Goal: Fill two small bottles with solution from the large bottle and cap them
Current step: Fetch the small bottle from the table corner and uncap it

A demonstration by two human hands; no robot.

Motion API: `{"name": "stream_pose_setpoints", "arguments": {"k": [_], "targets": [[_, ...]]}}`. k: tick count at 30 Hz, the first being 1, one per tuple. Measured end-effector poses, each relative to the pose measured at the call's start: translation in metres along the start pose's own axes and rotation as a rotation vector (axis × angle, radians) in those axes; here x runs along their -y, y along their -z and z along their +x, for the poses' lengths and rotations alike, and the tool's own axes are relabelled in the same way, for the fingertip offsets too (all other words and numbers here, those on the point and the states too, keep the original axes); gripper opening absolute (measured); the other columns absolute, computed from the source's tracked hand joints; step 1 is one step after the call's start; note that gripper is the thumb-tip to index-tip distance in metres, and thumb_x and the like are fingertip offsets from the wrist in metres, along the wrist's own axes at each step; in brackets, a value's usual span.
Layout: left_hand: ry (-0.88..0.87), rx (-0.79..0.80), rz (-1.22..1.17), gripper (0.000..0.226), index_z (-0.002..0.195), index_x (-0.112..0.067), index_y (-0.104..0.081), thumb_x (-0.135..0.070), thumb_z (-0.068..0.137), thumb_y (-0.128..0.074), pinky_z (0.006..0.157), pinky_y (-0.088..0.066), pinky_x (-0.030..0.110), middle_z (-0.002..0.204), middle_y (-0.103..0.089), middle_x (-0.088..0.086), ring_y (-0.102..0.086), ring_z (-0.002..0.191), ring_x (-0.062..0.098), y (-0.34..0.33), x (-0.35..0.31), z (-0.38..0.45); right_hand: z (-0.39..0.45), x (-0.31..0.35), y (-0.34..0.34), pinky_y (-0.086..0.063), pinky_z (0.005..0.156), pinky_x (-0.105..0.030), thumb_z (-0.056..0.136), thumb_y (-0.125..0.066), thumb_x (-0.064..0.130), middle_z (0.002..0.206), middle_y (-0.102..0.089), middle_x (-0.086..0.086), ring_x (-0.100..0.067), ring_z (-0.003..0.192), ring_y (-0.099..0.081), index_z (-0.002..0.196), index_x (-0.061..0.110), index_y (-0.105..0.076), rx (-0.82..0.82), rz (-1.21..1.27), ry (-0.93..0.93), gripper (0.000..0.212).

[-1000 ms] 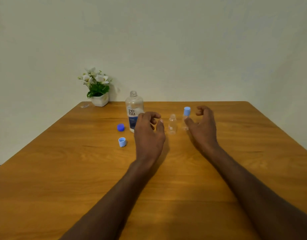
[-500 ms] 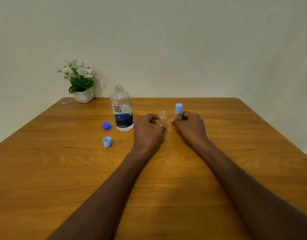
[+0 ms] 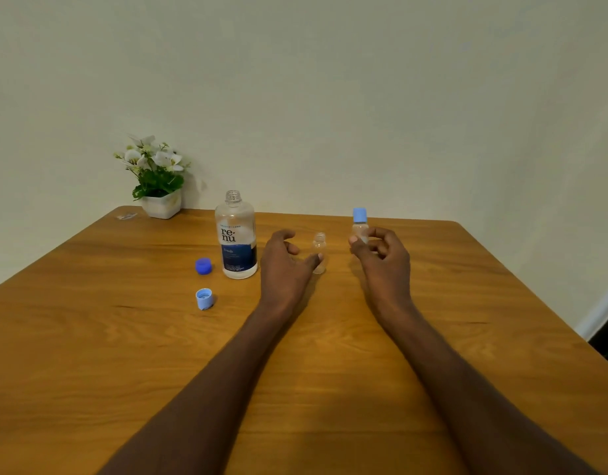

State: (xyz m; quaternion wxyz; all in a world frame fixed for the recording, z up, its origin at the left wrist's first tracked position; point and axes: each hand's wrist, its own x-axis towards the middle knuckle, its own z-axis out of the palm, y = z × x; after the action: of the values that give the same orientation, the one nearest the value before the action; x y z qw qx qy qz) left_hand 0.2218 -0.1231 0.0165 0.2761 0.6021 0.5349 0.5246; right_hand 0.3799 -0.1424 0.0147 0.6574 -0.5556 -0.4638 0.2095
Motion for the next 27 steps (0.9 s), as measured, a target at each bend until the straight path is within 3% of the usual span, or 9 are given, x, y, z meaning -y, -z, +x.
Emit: {"name": "stream_pose_setpoints", "arguments": {"k": [3,6,9,15,23,27], "targets": [[0.017,-0.073,-0.167,0.033,0.121,-0.020,-0.064,-0.038,0.095,-0.072,0.071,-0.047,0.017,0.099,-0.066,-0.006,-0.062,0.093,0.012,0.013,-0.005,-0.018,-0.011,0.010,0.013,-0.043,0.051,-0.023,0.097,-0.069,0.041,0.083,-0.070,0.002,-0.009,0.066,-0.057,0.105,0.021,-0.076,0.117,0.162,-0.112,0.022],[0.112,0.086,-0.403,0.028,0.120,-0.020,-0.070,-0.038,0.099,-0.065,0.071,-0.050,0.025,0.104,-0.075,-0.001,-0.065,0.090,0.014,0.027,-0.006,-0.039,-0.027,0.016,0.021,-0.029,0.042,-0.024,0.100,-0.062,0.045,0.068,-0.057,-0.004,-0.014,0.053,-0.041,0.105,0.007,-0.077,0.383,0.257,-0.285,0.041],[0.180,0.237,-0.616,0.026,0.123,-0.018,-0.071,-0.024,0.098,-0.068,0.063,-0.051,0.023,0.104,-0.078,0.001,-0.067,0.084,0.011,0.036,-0.007,-0.052,-0.042,0.019,0.022,-0.026,0.041,-0.023,0.101,-0.059,0.049,0.062,-0.051,-0.002,-0.011,0.049,-0.038,0.107,0.007,-0.078,0.544,0.193,-0.326,0.047],[0.346,0.236,-0.797,0.023,0.113,-0.015,-0.076,-0.006,0.093,-0.069,0.073,-0.050,0.026,0.108,-0.079,0.007,-0.066,0.087,0.013,0.039,-0.008,-0.054,-0.046,0.027,0.020,-0.024,0.041,-0.022,0.099,-0.059,0.054,0.061,-0.048,0.000,-0.010,0.050,-0.037,0.096,0.014,-0.081,0.623,0.142,-0.342,0.046],[0.406,0.103,-0.947,0.023,0.115,-0.008,-0.074,0.000,0.094,-0.065,0.075,-0.058,0.023,0.108,-0.079,0.009,-0.074,0.093,0.014,0.033,-0.005,-0.049,-0.054,0.022,0.011,-0.034,0.042,-0.019,0.093,-0.072,0.048,0.064,-0.059,0.005,-0.008,0.054,-0.045,0.107,0.028,-0.081,0.577,0.132,-0.164,0.026],[0.407,0.098,-1.006,0.022,0.114,-0.005,-0.073,0.001,0.094,-0.065,0.076,-0.060,0.024,0.101,-0.080,0.008,-0.077,0.089,0.014,0.035,-0.005,-0.047,-0.058,0.018,0.006,-0.053,0.063,-0.021,0.090,-0.078,0.041,0.091,-0.078,0.010,-0.005,0.078,-0.069,0.116,0.029,-0.079,0.519,0.130,-0.047,0.029]]}}
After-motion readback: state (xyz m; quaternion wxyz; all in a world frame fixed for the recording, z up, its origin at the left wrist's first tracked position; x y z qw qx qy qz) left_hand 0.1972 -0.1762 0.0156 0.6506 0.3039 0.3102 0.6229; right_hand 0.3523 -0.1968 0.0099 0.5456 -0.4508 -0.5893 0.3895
